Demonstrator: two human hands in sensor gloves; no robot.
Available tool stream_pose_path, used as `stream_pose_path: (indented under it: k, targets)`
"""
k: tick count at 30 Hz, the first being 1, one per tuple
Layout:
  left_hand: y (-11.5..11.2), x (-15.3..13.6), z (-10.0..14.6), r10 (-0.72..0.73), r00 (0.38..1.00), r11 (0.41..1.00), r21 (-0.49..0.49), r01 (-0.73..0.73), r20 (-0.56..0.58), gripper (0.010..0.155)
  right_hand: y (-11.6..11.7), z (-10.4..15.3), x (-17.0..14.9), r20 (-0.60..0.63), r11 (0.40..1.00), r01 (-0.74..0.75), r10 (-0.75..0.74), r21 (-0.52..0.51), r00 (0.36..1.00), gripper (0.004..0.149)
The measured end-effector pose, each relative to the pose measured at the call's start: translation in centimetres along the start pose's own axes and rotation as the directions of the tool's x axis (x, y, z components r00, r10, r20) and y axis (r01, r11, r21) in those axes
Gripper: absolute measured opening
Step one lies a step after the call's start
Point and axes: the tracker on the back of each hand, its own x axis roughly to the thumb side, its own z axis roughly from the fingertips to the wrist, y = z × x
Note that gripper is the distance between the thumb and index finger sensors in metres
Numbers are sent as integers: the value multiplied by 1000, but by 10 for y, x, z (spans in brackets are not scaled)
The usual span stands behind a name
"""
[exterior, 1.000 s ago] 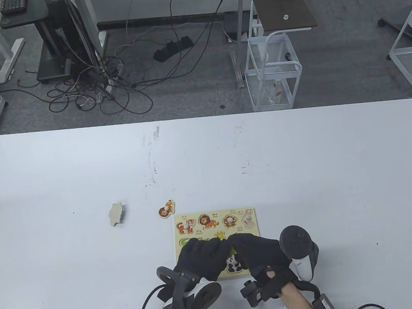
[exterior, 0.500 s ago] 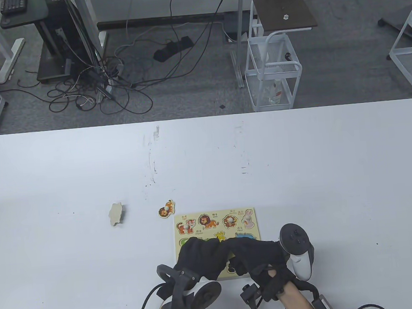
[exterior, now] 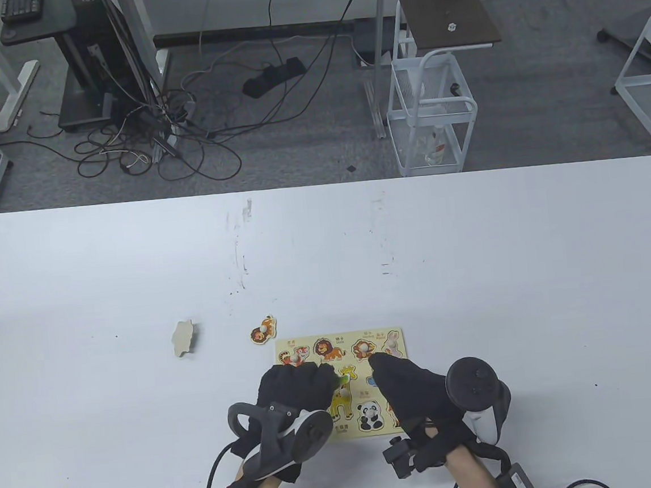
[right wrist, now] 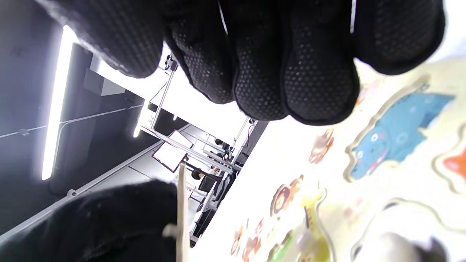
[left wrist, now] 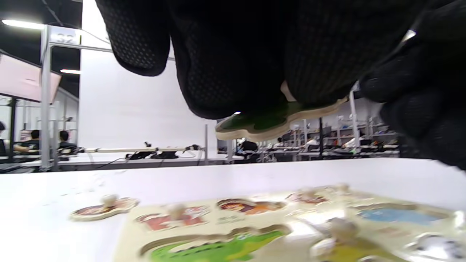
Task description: Fit puzzle pieces into frame
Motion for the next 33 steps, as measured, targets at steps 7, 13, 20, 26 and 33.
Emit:
stream_pose_path:
  k: [7,13,20,26,33]
  targets:
    - [-20,-7,-14,-72,996,990,-127,64,-58,47,-3,-1,-1,-1,1000,5,-5,-20,1000,59]
    - [-32,-8,-20,-133,989,971,-207,118,-58,46,-3,-1,0,12,1000,3,-3,-19,1000,59]
    - [-37,0,-22,-180,983,956,-241,166,-37,45,-3,-1,-1,22,1000,-1,1,-18,1000,59]
    - [-40,4,-22,-227,974,941,-262,214,-20,45,-2,-1,0,26,1000,-2,3,-15,1000,59]
    - [-43,4,-24,-229,973,939,-268,215,-24,44,-2,0,1,26,1000,-7,7,-13,1000,58]
